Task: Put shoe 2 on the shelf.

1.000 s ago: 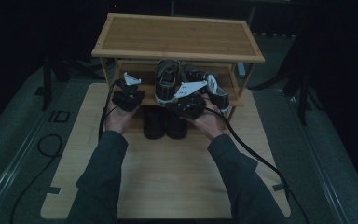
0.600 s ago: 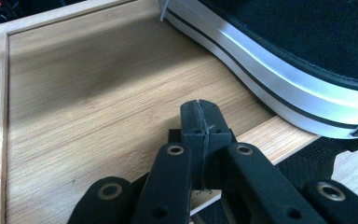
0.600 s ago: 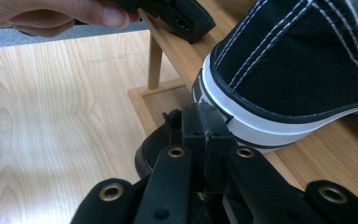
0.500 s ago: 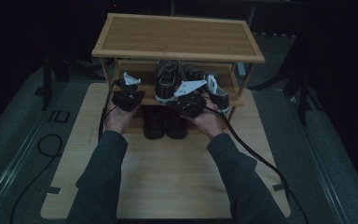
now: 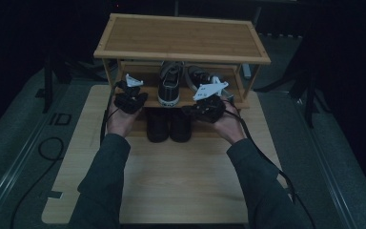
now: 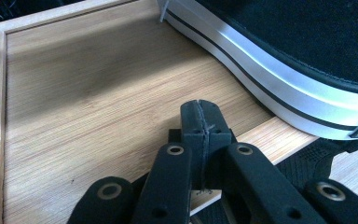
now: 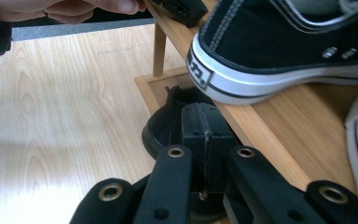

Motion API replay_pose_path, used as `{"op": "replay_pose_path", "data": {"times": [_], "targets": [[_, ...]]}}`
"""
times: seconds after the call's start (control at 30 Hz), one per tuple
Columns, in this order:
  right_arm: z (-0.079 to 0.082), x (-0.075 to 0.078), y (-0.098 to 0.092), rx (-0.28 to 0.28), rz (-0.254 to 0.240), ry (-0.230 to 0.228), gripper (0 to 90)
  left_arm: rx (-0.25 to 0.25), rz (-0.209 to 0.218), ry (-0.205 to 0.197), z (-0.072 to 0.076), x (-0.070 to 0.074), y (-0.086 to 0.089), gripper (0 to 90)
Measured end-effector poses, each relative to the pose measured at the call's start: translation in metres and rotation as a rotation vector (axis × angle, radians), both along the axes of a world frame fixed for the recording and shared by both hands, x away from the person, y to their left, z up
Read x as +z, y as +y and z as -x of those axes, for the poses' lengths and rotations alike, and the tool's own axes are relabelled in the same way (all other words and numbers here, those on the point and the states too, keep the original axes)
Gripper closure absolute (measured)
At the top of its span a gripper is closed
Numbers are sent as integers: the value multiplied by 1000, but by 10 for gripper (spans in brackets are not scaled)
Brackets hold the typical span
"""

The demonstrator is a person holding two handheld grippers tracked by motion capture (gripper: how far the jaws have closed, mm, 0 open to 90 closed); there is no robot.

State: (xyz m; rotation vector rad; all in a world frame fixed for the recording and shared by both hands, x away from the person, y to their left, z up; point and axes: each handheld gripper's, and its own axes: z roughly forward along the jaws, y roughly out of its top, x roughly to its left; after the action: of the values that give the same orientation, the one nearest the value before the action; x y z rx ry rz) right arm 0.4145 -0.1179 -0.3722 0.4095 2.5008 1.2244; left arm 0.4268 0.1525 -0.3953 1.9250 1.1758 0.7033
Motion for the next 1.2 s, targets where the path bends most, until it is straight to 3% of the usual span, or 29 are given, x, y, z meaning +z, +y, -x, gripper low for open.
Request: {"op": "replay_pose_path", "data": {"times": [0.53,0.67,1.2], "targets": [[10,15,-34,27,10,-4,899,-6,22,2,-1,0,2,900],[9,15,-45,31,-10,5,899,-9,18,0,-1,0,2,900],[12,7,-82,19,11,21,900,-12,15,-1,-2,0,2,900]]}}
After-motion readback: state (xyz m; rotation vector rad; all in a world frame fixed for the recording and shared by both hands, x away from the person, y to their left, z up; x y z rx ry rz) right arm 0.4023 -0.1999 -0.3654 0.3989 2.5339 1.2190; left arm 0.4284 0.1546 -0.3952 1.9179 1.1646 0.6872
